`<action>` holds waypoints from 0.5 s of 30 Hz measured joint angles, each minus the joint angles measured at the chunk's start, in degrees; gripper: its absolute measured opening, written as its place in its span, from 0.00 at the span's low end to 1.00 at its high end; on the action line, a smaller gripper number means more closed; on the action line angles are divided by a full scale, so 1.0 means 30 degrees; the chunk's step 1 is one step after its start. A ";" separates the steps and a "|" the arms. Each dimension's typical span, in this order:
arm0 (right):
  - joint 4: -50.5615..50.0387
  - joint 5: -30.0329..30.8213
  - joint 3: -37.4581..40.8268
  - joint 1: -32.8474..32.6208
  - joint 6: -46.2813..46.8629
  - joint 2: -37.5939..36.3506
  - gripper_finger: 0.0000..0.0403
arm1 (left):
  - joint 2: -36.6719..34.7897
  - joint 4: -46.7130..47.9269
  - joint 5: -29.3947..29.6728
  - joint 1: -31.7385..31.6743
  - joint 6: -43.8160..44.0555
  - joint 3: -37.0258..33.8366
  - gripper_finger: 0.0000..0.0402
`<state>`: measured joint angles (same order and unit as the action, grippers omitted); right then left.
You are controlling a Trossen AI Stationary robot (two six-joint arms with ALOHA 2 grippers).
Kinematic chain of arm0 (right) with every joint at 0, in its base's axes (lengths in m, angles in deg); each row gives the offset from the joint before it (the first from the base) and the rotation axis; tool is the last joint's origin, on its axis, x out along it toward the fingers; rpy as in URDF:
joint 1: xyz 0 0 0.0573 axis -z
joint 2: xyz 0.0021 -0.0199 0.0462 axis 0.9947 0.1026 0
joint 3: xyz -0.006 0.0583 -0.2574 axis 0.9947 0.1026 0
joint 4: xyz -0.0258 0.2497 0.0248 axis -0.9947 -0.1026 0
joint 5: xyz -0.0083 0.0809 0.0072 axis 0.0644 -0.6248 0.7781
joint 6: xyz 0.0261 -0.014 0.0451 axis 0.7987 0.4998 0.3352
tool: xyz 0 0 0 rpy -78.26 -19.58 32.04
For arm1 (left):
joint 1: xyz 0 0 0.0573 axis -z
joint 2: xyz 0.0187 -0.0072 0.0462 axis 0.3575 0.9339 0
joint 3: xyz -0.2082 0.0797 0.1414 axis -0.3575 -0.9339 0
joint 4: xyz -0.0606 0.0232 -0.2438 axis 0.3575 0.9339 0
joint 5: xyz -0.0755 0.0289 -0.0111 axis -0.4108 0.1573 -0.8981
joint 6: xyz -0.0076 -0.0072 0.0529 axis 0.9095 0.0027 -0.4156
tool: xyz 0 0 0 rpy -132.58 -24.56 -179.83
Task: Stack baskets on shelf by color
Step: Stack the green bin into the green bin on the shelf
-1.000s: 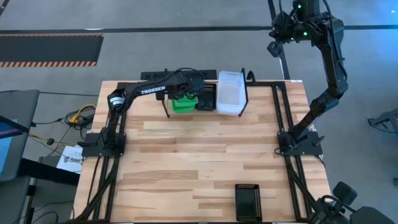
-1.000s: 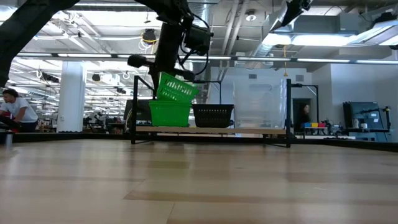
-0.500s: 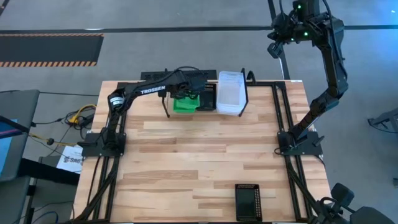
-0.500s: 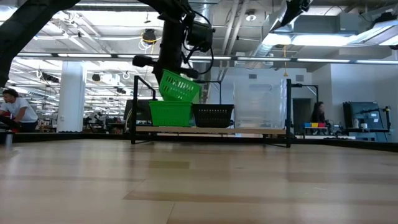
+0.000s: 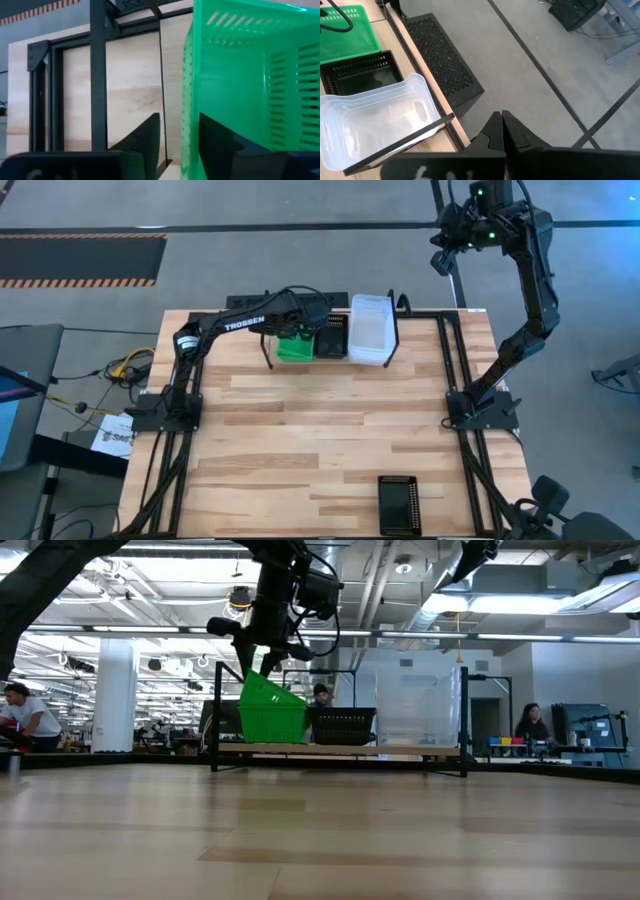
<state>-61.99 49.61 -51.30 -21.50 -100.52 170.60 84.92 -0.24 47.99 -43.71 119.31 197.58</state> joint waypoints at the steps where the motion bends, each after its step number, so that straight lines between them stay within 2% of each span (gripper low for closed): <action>1: 0.0000 0.0000 0.0000 0.0000 0.0000 0.0000 0.00 | 0.0000 -0.0018 0.0054 0.0000 0.0017 0.0006 0.28; 4: 0.0008 -0.0186 0.0000 0.0000 0.0009 0.0000 0.00 | 0.0000 0.0231 0.1183 0.0233 0.0054 0.0705 0.31; 7: 0.0016 -0.0706 0.0000 0.0000 0.0000 0.0000 0.00 | 0.0000 0.1049 0.2961 0.0903 0.0556 0.2361 0.30; 13: 0.0092 -0.5183 -0.0002 -0.0087 -0.0277 0.0374 0.00 | -0.0684 0.0883 0.6601 0.2381 -0.1409 0.5663 0.24; 15: -0.0001 -0.5868 -0.0019 -0.0665 -0.0287 0.0836 0.00 | -0.1147 0.0978 0.7382 0.2728 -0.1911 0.6044 0.21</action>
<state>-62.00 32.01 -51.36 -23.50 -101.38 173.11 81.48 2.70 70.14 -35.53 113.58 215.71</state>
